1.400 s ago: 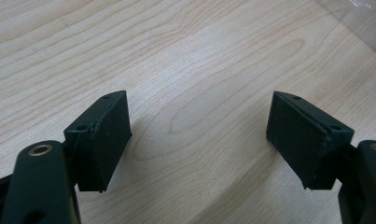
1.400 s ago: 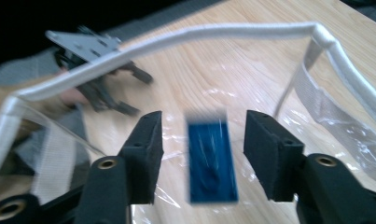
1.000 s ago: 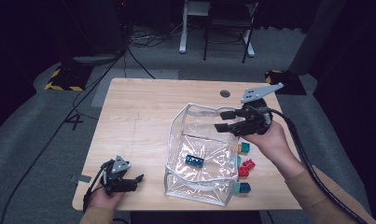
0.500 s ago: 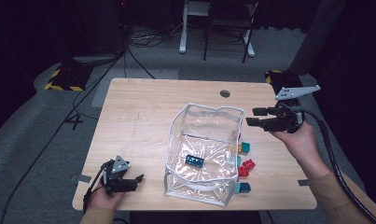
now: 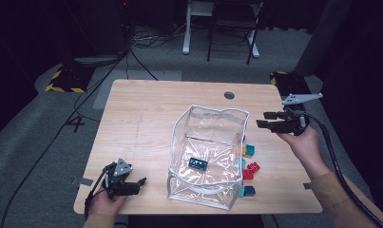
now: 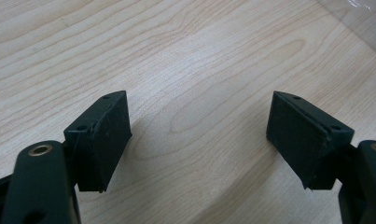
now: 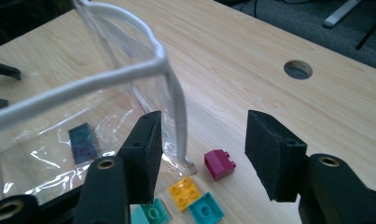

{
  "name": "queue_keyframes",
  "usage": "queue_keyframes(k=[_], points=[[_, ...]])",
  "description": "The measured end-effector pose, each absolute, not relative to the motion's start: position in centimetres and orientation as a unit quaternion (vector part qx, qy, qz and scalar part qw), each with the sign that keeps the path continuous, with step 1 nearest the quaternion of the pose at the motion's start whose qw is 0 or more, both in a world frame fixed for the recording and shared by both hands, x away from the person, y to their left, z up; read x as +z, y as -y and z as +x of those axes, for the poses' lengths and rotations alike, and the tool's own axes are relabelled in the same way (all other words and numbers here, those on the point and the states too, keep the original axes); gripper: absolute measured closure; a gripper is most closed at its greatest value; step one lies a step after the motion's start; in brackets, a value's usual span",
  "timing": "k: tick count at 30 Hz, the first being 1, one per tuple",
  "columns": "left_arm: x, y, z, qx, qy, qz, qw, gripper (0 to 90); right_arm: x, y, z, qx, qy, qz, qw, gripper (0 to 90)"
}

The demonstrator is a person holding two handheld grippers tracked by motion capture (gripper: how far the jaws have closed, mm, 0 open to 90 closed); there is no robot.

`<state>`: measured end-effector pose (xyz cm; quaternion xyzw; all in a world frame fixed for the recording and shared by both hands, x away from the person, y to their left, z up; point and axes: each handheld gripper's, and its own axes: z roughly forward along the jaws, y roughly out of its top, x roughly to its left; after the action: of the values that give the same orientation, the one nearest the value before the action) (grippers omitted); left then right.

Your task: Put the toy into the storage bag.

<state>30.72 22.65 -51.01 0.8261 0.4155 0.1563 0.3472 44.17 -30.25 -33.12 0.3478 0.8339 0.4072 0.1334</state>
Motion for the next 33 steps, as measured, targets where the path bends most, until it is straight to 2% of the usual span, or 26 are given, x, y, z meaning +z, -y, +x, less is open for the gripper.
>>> queue_keyframes(k=[19,33], points=[[-51.0,-22.7,30.8,0.158,-0.421,0.824,0.345,22.2,-40.0,31.3,46.2,0.369,-0.838,0.380,0.129,47.2],[-51.0,-22.7,30.8,0.158,-0.421,0.824,0.345,22.2,-44.2,29.5,47.3,0.347,-0.854,0.371,0.113,47.4]])
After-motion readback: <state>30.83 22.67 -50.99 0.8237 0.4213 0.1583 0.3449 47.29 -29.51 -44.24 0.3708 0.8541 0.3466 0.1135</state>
